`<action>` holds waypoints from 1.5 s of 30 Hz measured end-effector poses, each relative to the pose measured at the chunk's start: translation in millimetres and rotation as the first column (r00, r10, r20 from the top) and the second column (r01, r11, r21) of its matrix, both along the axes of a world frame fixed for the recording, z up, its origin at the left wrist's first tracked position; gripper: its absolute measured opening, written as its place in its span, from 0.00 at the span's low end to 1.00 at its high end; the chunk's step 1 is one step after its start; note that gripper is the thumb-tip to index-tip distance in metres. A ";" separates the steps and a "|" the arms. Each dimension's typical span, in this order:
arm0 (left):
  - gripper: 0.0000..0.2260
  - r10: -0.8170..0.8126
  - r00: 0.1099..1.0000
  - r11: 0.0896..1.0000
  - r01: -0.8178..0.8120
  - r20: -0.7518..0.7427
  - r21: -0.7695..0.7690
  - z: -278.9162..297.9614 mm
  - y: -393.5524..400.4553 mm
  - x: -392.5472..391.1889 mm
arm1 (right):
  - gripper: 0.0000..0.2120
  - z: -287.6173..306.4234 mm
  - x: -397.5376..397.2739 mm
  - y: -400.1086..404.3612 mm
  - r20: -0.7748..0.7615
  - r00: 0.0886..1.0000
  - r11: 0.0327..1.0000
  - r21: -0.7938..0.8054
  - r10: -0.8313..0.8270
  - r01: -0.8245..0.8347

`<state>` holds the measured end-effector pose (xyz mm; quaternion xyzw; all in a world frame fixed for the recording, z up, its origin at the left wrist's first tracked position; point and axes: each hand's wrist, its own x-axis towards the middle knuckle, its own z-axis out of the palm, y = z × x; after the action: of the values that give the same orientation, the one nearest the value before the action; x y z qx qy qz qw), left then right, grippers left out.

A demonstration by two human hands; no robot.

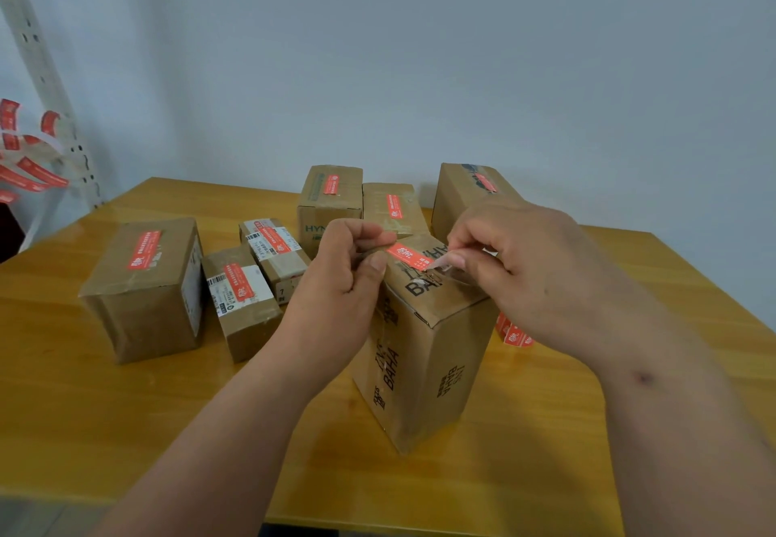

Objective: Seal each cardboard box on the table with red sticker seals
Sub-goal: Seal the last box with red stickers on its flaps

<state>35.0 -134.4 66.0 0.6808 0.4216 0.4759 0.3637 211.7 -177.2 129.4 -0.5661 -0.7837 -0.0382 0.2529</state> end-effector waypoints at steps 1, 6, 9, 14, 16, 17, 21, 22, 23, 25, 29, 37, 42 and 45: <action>0.10 -0.002 1.000 1.000 0.002 0.010 -0.009 0.2 0.0 0.3 | 0.06 -0.4 -0.2 0.6 0.010 1.000 1.000 0.013 -0.012 0.011; 0.12 -0.008 0.999 1.000 0.009 0.044 -0.028 -0.4 0.1 1.1 | 0.07 -1.9 -0.8 2.6 0.033 0.998 0.996 0.075 -0.053 0.050; 0.11 -0.011 0.999 0.999 0.012 0.052 -0.031 -1.1 -0.6 1.2 | 0.07 0.4 0.2 2.0 -0.023 0.999 0.996 0.085 -0.036 0.038; 0.10 -0.012 0.998 0.999 0.015 0.058 -0.041 -0.5 -1.9 1.9 | 0.07 0.4 2.1 2.8 -0.073 0.997 0.996 0.090 -0.017 0.024; 0.10 -0.015 0.998 0.999 0.017 0.054 -0.040 -0.5 -1.9 1.6 | 0.07 -0.9 1.4 3.0 -0.079 0.997 0.996 0.091 -0.016 0.023; 0.10 -0.016 0.998 0.999 0.018 0.054 -0.038 -0.8 -1.6 1.3 | 0.07 -1.2 0.8 2.8 -0.081 0.997 0.995 0.094 -0.016 0.024; 0.10 -0.015 0.998 0.999 0.017 0.054 -0.034 -2.1 0.0 0.8 | 0.06 6.2 0.7 -1.8 -0.156 0.987 0.983 0.170 -0.046 0.072; 0.10 -0.009 0.999 0.999 0.011 0.051 -0.036 -2.6 0.6 1.1 | 0.06 9.3 1.3 -3.7 -0.199 0.978 0.976 0.195 -0.056 0.095; 0.11 -0.004 0.999 0.999 0.006 0.048 -0.039 -2.6 0.5 1.3 | 0.05 11.8 1.7 -5.7 -0.239 0.969 0.969 0.214 -0.068 0.121; 0.10 0.003 0.999 0.999 -0.001 0.047 -0.037 -2.1 -0.1 1.7 | 0.05 14.2 2.0 -7.9 -0.328 0.940 0.964 0.207 -0.092 0.167; 0.10 0.006 1.000 1.000 -0.006 0.004 -0.016 -2.9 -2.9 0.8 | 0.05 5.4 -1.2 -6.7 -0.537 0.830 0.981 0.026 -0.148 0.192; 0.14 -0.164 0.982 0.981 0.173 0.095 -0.092 -9.8 -4.8 -10.7 | 0.10 -12.6 -4.6 -11.4 -0.463 0.852 0.970 -0.122 -0.243 0.211; 0.24 -0.154 0.988 0.984 0.154 0.003 -0.086 -4.7 -5.6 -13.5 | 0.15 -13.7 -7.6 -13.2 -0.469 0.845 0.967 -0.123 -0.256 0.225; 0.25 -0.068 0.991 0.997 0.071 -0.118 0.022 2.4 -6.4 -5.4 | 0.18 -10.8 -10.5 -13.7 -0.505 0.815 0.959 -0.145 -0.283 0.243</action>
<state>29.6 -140.8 68.5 0.7265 0.4118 0.4279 0.3457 201.2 -190.8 118.6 -0.6670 -0.6007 0.1109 0.4265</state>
